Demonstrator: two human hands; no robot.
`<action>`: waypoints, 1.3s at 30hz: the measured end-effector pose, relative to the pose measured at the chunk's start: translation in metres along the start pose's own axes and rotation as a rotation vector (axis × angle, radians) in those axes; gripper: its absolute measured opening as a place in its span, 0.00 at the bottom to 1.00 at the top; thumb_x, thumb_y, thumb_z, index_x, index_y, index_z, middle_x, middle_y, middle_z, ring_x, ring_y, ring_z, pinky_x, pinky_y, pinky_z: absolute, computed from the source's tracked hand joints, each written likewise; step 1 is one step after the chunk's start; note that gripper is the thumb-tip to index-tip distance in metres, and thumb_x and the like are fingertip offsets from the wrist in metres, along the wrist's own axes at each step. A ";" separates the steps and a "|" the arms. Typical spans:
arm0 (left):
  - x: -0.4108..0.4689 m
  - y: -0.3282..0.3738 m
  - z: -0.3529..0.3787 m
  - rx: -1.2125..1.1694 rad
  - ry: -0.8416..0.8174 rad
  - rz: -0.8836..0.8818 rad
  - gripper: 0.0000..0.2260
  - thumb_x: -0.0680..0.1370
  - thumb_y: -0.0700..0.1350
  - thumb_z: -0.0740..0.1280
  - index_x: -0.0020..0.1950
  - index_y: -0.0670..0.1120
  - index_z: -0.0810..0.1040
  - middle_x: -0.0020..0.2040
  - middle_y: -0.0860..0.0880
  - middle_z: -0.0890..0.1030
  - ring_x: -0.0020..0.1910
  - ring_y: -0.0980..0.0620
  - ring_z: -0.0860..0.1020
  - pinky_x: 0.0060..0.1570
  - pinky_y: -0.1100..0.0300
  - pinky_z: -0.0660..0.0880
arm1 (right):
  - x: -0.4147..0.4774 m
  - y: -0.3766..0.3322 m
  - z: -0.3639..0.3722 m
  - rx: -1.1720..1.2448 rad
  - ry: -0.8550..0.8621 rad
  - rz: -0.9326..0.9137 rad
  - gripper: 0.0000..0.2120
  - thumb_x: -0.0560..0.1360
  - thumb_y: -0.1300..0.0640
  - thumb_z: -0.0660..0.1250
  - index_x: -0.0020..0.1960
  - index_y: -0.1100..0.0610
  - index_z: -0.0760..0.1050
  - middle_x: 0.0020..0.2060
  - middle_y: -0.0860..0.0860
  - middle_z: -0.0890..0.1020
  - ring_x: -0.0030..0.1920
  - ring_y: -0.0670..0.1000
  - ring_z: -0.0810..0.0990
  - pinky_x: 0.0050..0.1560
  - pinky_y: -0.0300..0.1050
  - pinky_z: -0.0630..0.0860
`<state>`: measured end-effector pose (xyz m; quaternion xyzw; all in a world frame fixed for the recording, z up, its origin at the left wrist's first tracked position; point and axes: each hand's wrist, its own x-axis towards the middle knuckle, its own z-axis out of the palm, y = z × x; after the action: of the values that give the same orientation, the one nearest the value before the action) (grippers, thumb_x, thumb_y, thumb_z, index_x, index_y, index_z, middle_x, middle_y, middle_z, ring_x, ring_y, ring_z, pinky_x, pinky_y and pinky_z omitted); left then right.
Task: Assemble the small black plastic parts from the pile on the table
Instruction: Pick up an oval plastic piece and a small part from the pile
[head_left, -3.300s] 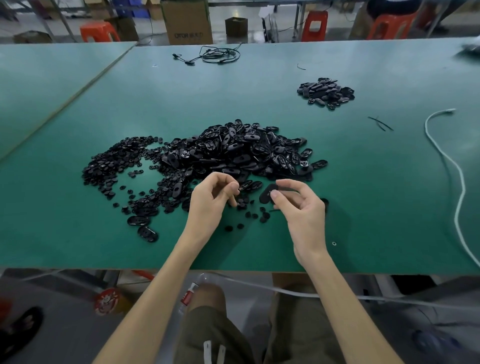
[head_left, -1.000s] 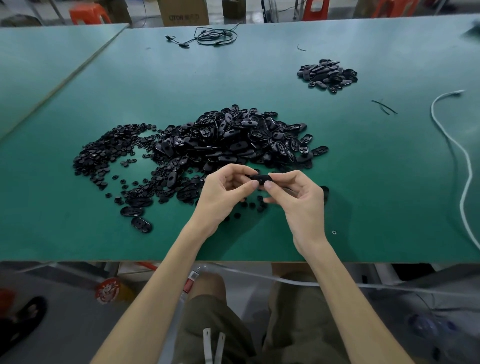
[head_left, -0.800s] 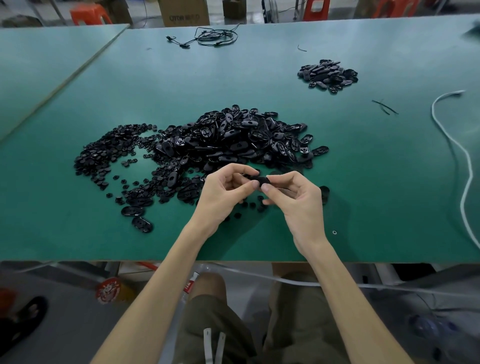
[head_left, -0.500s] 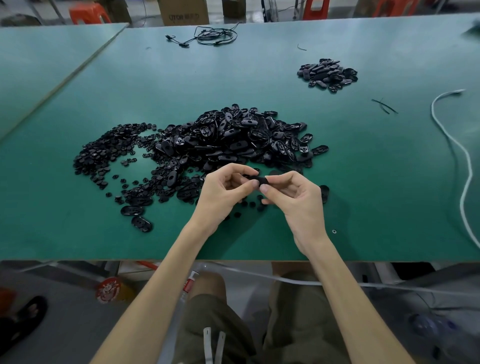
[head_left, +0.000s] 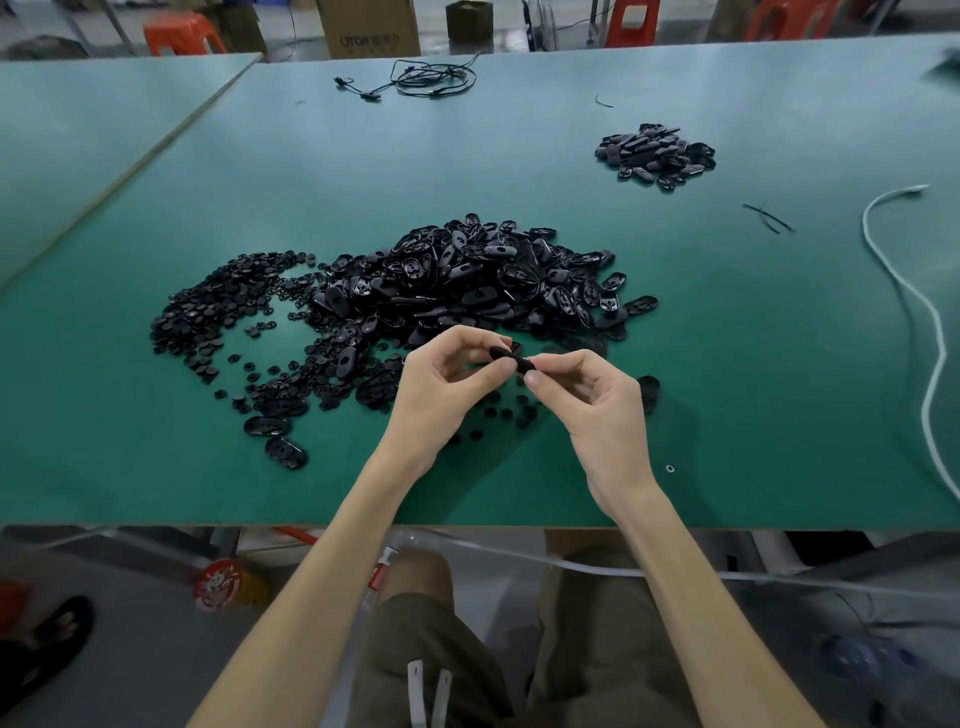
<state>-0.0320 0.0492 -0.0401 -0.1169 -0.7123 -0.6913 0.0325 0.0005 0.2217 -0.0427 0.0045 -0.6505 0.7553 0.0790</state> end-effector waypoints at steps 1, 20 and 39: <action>0.000 0.000 -0.001 -0.027 -0.006 -0.008 0.06 0.77 0.38 0.76 0.52 0.43 0.83 0.51 0.44 0.86 0.49 0.50 0.83 0.53 0.58 0.80 | 0.000 0.000 0.000 -0.025 0.004 0.002 0.07 0.76 0.64 0.76 0.48 0.53 0.85 0.46 0.48 0.88 0.48 0.46 0.87 0.52 0.36 0.80; 0.000 0.000 0.001 -0.027 -0.079 -0.048 0.11 0.73 0.38 0.79 0.54 0.46 0.86 0.45 0.49 0.86 0.45 0.52 0.83 0.51 0.60 0.80 | 0.000 0.000 0.001 -0.124 0.023 -0.006 0.02 0.80 0.57 0.73 0.50 0.54 0.83 0.44 0.50 0.87 0.45 0.47 0.84 0.48 0.42 0.81; -0.001 0.003 0.003 0.015 -0.149 -0.015 0.08 0.79 0.38 0.73 0.57 0.45 0.86 0.52 0.48 0.88 0.51 0.53 0.85 0.54 0.63 0.79 | 0.001 -0.001 0.000 0.032 0.076 0.015 0.05 0.78 0.63 0.74 0.54 0.58 0.83 0.44 0.51 0.88 0.43 0.49 0.86 0.43 0.38 0.80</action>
<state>-0.0306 0.0521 -0.0378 -0.1623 -0.7189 -0.6754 -0.0250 -0.0001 0.2219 -0.0413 -0.0279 -0.6350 0.7658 0.0977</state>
